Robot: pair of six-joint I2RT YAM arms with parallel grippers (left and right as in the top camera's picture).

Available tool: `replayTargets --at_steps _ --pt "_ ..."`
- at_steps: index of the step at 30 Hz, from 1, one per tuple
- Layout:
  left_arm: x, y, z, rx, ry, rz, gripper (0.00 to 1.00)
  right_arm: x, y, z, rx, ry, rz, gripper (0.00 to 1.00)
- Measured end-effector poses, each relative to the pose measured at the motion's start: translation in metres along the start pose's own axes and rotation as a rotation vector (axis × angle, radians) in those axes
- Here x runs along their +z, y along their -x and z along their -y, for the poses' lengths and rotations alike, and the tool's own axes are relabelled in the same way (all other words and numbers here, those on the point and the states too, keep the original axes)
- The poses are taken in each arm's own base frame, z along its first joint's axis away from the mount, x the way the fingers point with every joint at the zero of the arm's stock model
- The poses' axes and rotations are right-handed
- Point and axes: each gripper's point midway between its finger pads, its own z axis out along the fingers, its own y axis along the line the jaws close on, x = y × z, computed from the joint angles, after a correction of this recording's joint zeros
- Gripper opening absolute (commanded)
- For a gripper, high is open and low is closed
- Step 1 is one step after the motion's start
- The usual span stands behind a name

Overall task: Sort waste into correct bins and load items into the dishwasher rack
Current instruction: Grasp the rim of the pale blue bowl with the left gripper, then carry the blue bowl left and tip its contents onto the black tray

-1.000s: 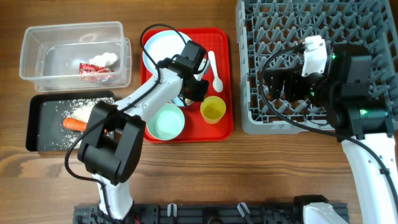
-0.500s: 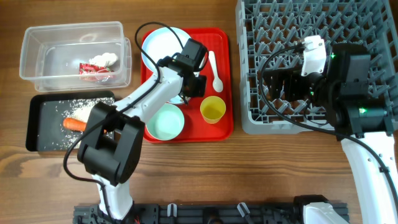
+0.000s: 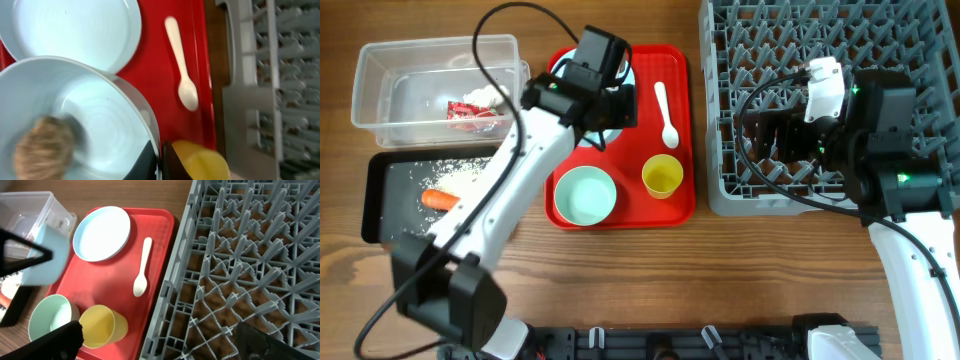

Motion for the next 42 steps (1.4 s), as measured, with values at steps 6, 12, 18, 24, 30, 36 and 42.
replayTargets --at_steps 6,12,18,24,30,36,42 --pt "-0.043 -0.035 -0.027 -0.090 -0.015 -0.142 0.04 0.000 0.000 0.000 0.000 0.000 -0.001 1.00" --pt "-0.103 -0.065 -0.099 -0.265 0.067 -0.215 0.04 0.000 -0.002 0.000 0.003 0.000 -0.008 1.00" --pt "-0.119 -0.066 -0.154 -0.358 0.034 -0.192 0.04 0.000 -0.002 0.000 0.003 0.000 -0.008 1.00" --pt "-0.112 -0.063 -0.189 -0.412 -0.136 -0.105 0.04 0.000 -0.002 0.000 0.003 0.000 -0.009 1.00" --pt "-0.124 -0.055 -0.210 -0.436 -0.350 0.052 0.04 0.000 -0.002 0.000 0.004 0.000 -0.009 1.00" --pt "-0.116 -0.054 -0.222 -0.488 -0.559 0.124 0.04 0.000 -0.002 0.000 0.003 0.000 -0.009 1.00" --pt "-0.097 -0.056 -0.239 -0.539 -0.668 0.138 0.04 0.000 -0.003 0.000 0.004 0.000 -0.011 1.00"
